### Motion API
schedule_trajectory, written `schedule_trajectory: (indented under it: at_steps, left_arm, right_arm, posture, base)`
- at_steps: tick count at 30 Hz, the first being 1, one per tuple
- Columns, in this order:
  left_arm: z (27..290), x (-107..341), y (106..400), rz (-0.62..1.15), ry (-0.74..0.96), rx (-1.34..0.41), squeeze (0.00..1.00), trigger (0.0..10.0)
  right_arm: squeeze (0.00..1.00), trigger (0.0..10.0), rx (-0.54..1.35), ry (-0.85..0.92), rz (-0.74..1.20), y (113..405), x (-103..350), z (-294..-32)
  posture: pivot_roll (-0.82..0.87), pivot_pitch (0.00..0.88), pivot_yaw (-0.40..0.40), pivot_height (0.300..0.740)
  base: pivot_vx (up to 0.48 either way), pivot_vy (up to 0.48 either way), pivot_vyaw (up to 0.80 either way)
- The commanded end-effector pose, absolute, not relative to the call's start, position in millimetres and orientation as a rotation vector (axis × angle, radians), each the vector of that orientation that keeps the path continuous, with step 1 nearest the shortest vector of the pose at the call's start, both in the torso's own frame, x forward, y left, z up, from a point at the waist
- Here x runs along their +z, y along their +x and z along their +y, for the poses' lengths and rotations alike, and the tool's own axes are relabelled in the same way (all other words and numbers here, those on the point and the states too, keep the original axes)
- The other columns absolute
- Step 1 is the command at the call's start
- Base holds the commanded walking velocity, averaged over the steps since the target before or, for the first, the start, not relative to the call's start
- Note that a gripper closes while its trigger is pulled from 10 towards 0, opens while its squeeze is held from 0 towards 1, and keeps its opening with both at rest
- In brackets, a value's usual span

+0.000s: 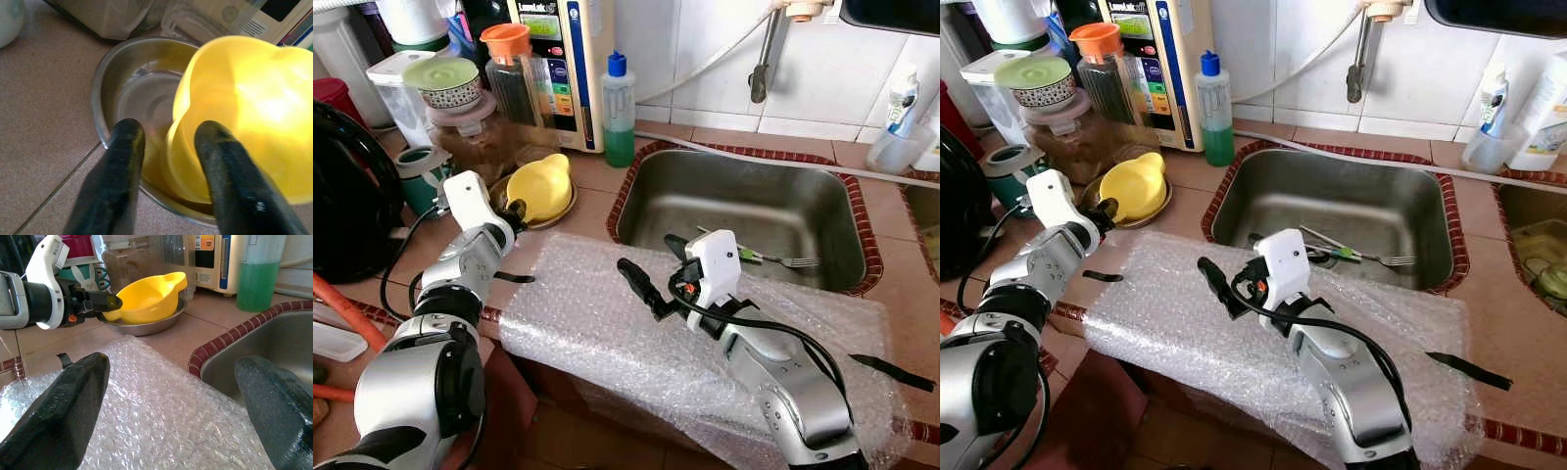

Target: Kitchen organization

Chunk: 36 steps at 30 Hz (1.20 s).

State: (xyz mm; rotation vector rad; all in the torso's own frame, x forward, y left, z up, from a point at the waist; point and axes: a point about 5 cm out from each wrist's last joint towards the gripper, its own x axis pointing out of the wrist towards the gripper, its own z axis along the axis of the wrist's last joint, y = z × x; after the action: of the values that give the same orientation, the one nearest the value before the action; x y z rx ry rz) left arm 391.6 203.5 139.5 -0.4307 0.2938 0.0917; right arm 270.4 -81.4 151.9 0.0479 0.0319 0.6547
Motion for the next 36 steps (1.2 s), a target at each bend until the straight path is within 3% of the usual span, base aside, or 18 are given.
schedule_trajectory:
  at_steps: [1, 17, 24, 32, 36]
  left_arm:
    - [201.6, 138.0, 391.6, 0.313, -0.461, 0.081, 0.0, 0.0]
    - [206.0, 139.6, 391.2, 0.284, -0.523, 0.1, 0.0, 0.0]
    - [209.6, 148.7, 392.6, 0.178, -0.544, 0.098, 0.0, 0.0]
    - [184.1, 155.7, 389.4, 0.011, -0.5, -0.048, 0.0, 0.0]
    - [171.3, 150.4, 382.3, -0.04, -0.331, -0.094, 0.0, 0.0]
  right_arm:
    - [0.0, 10.0, 0.663, 0.042, 0.019, 271.4, 155.2, -78.8]
    - [0.0, 10.0, 0.655, 0.038, 0.024, 272.9, 153.2, -78.9]
    - [0.0, 10.0, 0.649, 0.033, 0.026, 274.2, 152.5, -80.7]
    - [0.0, 10.0, 0.63, 0.043, 0.011, 278.9, 155.1, -81.1]
    - [0.0, 10.0, 0.56, 0.059, -0.018, 285.6, 159.8, -85.2]
  posture:
    - [0.0, 0.039, 0.106, 0.74]
    - [0.01, 0.038, 0.105, 0.74]
    - [0.01, 0.033, 0.1, 0.74]
    - [0.02, 0.025, 0.095, 0.74]
    - [0.02, 0.025, 0.096, 0.74]
  base:
    - [0.0, 0.0, 0.0]
    - [0.0, 0.0, 0.0]
    - [0.0, 0.0, 0.0]
    - [0.0, 0.0, 0.0]
    - [0.0, 0.0, 0.0]
